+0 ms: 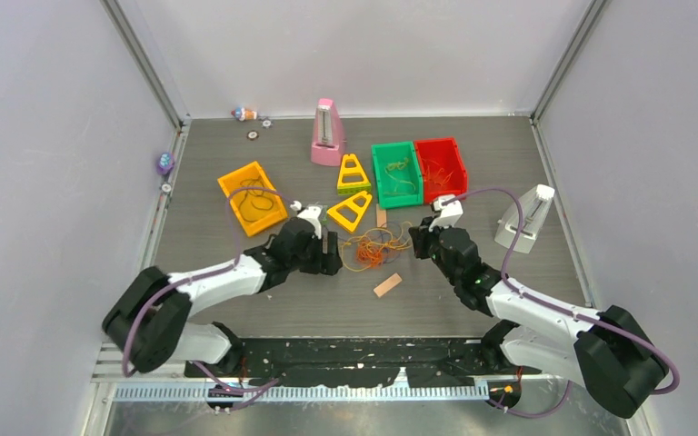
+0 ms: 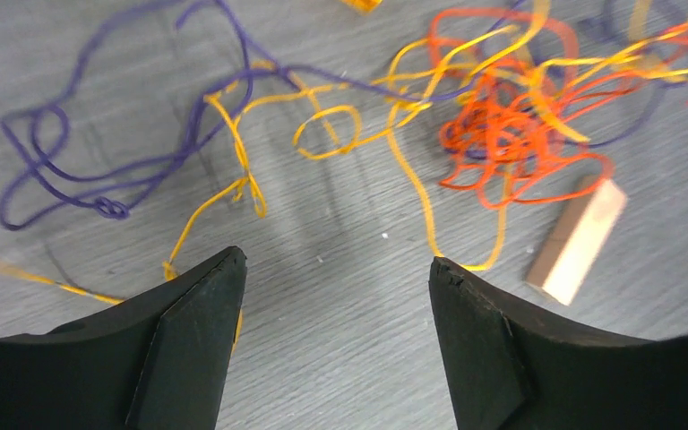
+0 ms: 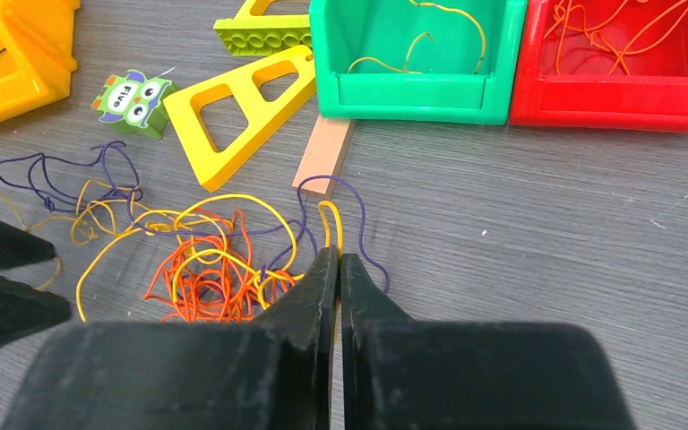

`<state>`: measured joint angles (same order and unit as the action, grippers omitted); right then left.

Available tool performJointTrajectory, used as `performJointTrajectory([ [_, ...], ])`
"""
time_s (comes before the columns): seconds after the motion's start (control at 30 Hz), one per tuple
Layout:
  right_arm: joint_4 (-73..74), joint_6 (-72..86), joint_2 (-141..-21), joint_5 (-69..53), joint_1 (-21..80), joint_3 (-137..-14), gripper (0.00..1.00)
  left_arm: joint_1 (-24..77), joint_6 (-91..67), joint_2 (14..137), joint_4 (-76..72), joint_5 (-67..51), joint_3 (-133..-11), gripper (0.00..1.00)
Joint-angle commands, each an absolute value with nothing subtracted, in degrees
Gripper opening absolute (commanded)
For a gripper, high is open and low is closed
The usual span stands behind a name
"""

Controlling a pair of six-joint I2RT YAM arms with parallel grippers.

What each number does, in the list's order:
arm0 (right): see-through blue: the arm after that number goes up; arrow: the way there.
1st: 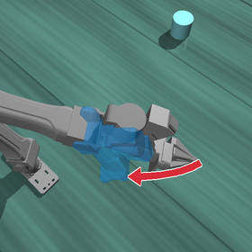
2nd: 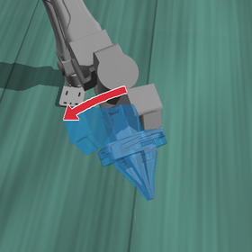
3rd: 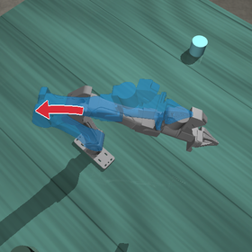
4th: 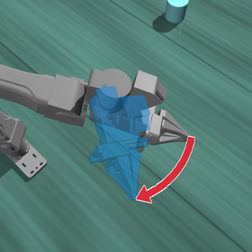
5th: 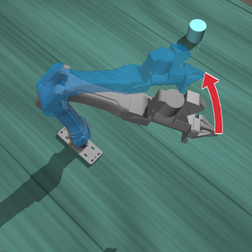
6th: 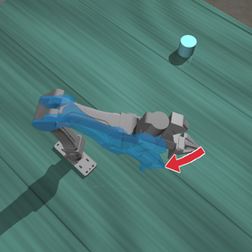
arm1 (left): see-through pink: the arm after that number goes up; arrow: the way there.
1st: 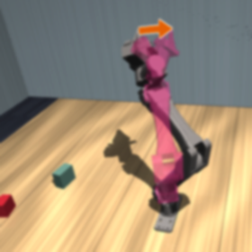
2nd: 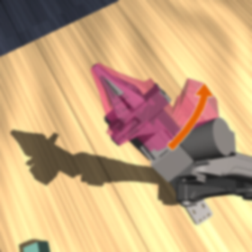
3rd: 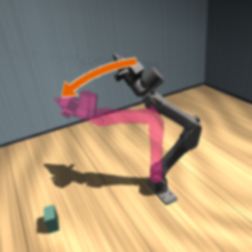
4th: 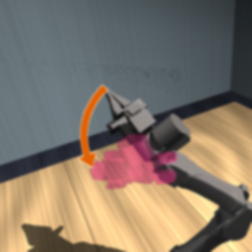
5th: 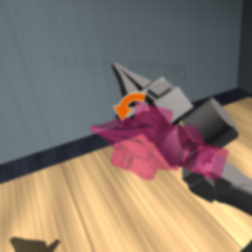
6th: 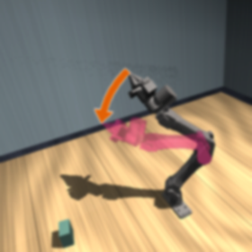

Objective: Untangle the cables

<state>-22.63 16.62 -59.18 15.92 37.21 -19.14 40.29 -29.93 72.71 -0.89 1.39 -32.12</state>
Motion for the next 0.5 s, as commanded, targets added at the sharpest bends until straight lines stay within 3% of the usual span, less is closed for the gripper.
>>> performJointTrajectory([
  [0.0, -24.2, 16.19, -58.97, 16.51, 37.0, -21.22, 0.05, 40.55, -35.89, 81.34, -2.97, -1.74, -35.14, 0.75],
  [0.07, -24.14, 16.2, -58.98, 16.43, 36.99, -21.24, 0.05, 40.52, -36.35, 85.23, -2.77, -2.88, -37.63, 0.7],
  [0.2, -22.75, 16.55, -58.7, 17.51, 37.0, -21.31, 0.05, 40.39, -35.07, 86.42, -0.36, -2.47, -40.1, 0.15],
  [0.27, -20.35, 17.13, -58.59, 21.16, 36.97, -21.96, 0.05, 40.35, -34.5, 83.33, -0.18, -0.66, -38.98, 0.0],
  [0.47, -13.53, 21.39, -56.02, 37.15, 36.91, -22.31, 0.05, 40.15, -31.72, 69.72, 8.0, 9.6, -35.45, 0.0],
])
